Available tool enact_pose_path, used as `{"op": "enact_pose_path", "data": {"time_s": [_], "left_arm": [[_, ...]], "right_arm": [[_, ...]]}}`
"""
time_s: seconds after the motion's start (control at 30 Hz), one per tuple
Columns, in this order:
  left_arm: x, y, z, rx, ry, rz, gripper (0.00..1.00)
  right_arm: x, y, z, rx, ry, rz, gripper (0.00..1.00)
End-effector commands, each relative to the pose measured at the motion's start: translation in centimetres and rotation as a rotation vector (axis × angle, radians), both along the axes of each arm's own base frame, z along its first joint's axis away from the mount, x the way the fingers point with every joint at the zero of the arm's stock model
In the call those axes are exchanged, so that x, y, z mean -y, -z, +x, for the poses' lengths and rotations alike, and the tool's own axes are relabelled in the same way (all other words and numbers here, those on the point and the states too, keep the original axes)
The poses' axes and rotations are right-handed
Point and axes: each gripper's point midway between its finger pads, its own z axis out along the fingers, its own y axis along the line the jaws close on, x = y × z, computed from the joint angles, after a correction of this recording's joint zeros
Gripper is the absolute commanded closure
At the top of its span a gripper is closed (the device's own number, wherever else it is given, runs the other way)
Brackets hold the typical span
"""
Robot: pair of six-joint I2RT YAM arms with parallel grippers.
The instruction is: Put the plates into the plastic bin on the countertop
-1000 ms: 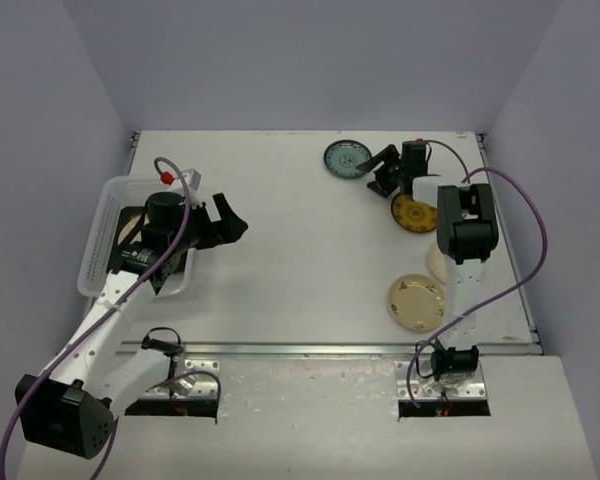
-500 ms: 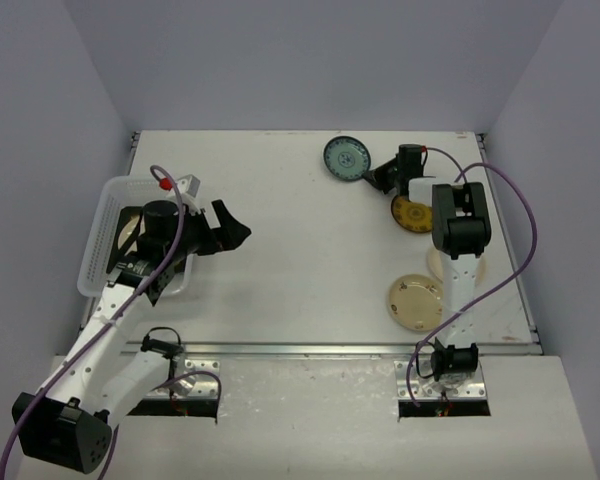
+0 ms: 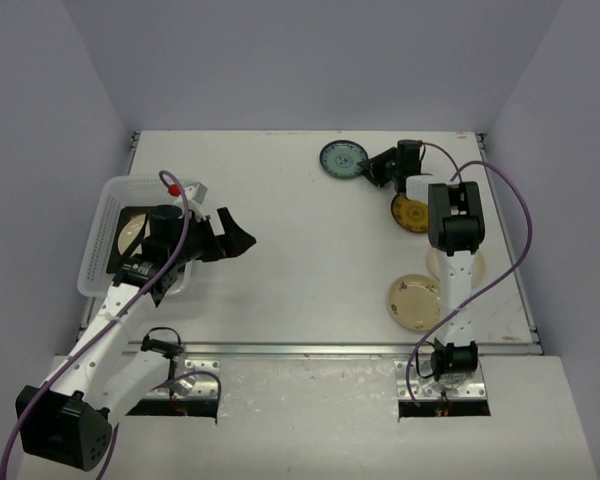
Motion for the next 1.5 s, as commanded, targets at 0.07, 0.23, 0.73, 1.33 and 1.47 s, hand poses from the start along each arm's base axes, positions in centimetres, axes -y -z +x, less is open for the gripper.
{"op": "enact_pose_path", "data": {"time_s": [0.07, 0.23, 0.73, 1.33, 1.47], "left_arm": [[0.7, -2.5, 0.2, 0.088, 0.024, -0.04, 0.0], [0.5, -3.2, 0.4, 0.113, -0.002, -0.047, 0.0], [2.3, -2.0, 2.2, 0.064, 0.075, -0.09, 0.0], [-1.6, -2.6, 3.8, 0.052, -0.157, 0.001, 1.0], [-12.1, -3.8, 5.1, 0.014, -0.599, 0.09, 1.0]], "right_arm": [[-1.6, 4.8, -1.4, -0.106, -0.039, 0.024, 0.83], [-1.9, 0.0, -3.4, 0.008, -0.076, -0.025, 1.0], [-16.9, -15.1, -28.5, 0.348, -0.911, -0.131, 1.0], [-19.7, -17.4, -32.1, 0.399, -1.019, -0.059, 0.16], [-16.0, -12.8, -30.8, 0.271, -0.874, -0.275, 0.01]]}}
